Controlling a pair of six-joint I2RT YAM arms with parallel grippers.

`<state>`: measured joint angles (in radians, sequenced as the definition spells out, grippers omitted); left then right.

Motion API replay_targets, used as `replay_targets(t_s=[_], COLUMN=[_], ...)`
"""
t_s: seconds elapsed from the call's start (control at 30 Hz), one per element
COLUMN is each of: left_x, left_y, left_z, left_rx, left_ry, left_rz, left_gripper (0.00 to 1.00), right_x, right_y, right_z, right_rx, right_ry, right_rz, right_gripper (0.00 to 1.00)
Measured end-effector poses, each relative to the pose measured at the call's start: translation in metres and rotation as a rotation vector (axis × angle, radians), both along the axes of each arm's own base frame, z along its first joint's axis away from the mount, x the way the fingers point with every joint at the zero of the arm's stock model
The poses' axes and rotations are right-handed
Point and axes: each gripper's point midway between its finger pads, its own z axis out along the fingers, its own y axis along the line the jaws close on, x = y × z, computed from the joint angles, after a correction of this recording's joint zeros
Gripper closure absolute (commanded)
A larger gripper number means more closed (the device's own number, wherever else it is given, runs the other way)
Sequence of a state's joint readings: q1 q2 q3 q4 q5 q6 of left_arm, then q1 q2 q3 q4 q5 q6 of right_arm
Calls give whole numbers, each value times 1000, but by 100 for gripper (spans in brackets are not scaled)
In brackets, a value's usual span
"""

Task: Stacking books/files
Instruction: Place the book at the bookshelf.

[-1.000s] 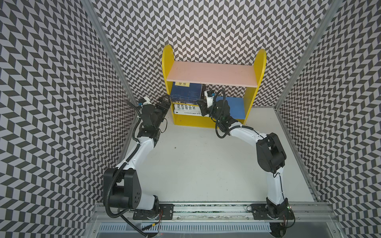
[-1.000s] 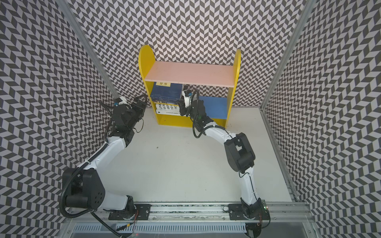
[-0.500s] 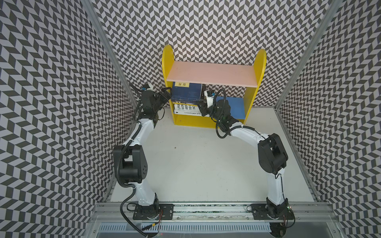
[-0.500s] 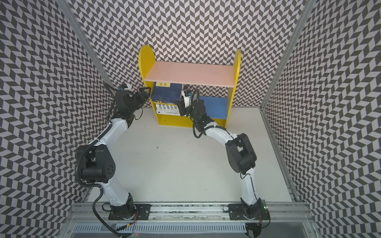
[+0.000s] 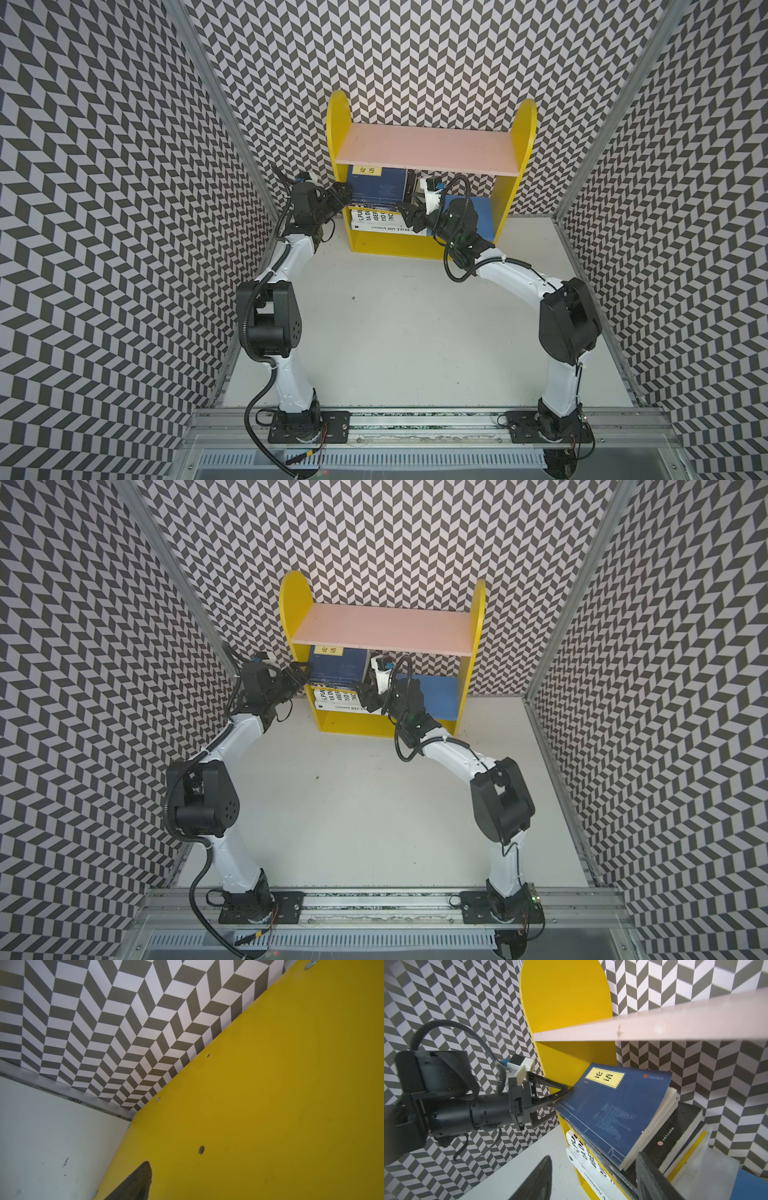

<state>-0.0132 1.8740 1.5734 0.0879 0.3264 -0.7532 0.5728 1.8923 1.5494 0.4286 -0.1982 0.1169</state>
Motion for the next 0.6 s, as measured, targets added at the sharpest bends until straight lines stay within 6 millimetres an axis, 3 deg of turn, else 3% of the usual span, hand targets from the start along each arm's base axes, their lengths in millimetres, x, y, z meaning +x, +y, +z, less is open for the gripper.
replay_targets(t_s=[0.17, 0.27, 0.3, 0.4, 0.47, 0.6], left_x=[-7, -29, -40, -70, -92, -124], left_y=[0, -2, -3, -4, -5, -3], left_z=[2, 8, 13, 32, 40, 27], left_rx=[5, 28, 42, 87, 120, 191], left_ry=[-7, -15, -26, -83, -126, -154], left_rz=[3, 3, -2, -17, -28, -26], left_gripper=[13, 12, 10, 1, 0, 0], right_x=[-25, -47, -56, -81, -97, -124], right_y=[-18, -33, -40, -58, -69, -91], right_z=[16, 21, 22, 23, 22, 19], right_rx=[5, 1, 1, 0, 5, 22], right_ry=[-12, -11, -10, -5, -3, 0], right_rz=[-9, -14, -17, -28, -33, -56], right_gripper=[16, 9, 1, 0, 0, 0])
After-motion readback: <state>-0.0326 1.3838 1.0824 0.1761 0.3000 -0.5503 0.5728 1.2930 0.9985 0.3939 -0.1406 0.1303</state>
